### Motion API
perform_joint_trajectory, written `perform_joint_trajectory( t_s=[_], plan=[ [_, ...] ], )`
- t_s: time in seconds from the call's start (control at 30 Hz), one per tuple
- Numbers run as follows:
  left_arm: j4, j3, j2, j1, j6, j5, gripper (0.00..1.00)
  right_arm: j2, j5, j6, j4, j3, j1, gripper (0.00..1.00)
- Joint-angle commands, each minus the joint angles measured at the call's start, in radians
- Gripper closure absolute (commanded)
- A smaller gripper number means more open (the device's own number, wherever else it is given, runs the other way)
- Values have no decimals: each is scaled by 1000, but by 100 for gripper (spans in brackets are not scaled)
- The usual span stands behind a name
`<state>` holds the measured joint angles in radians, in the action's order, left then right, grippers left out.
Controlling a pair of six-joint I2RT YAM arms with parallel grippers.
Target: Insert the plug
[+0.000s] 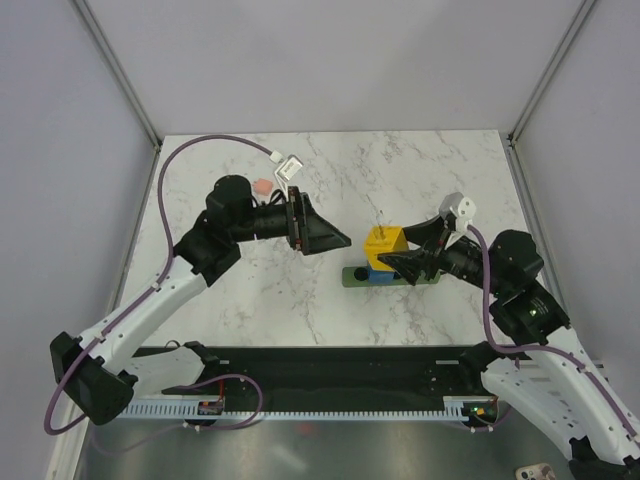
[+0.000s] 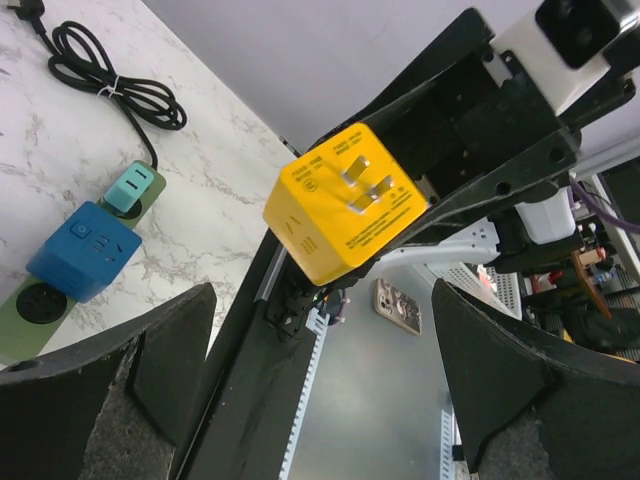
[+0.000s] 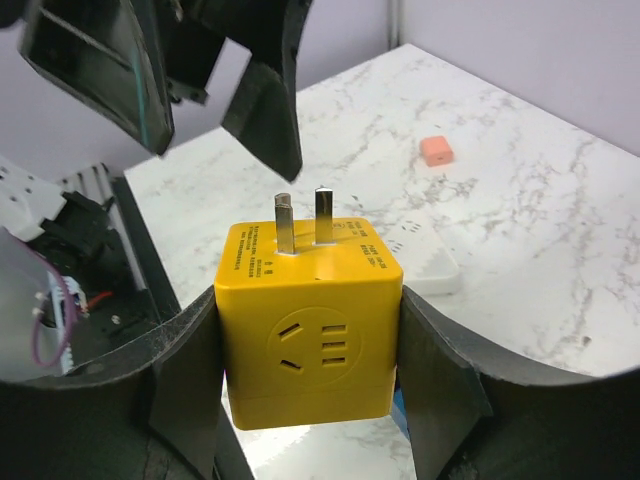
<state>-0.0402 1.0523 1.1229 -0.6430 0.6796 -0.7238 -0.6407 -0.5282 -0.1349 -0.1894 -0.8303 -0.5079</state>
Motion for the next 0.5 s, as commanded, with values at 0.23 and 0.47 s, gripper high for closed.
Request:
perform_joint_trajectory(
  t_s=[0.23,0.47],
  plan=[
    [-211,163,80,-10,-11,103,4,-60,175,221,-5,-24,-93,100],
    [-250,192,118,-10,-69,83,3,-166,261,273,24,-58,-208,100]
  ],
)
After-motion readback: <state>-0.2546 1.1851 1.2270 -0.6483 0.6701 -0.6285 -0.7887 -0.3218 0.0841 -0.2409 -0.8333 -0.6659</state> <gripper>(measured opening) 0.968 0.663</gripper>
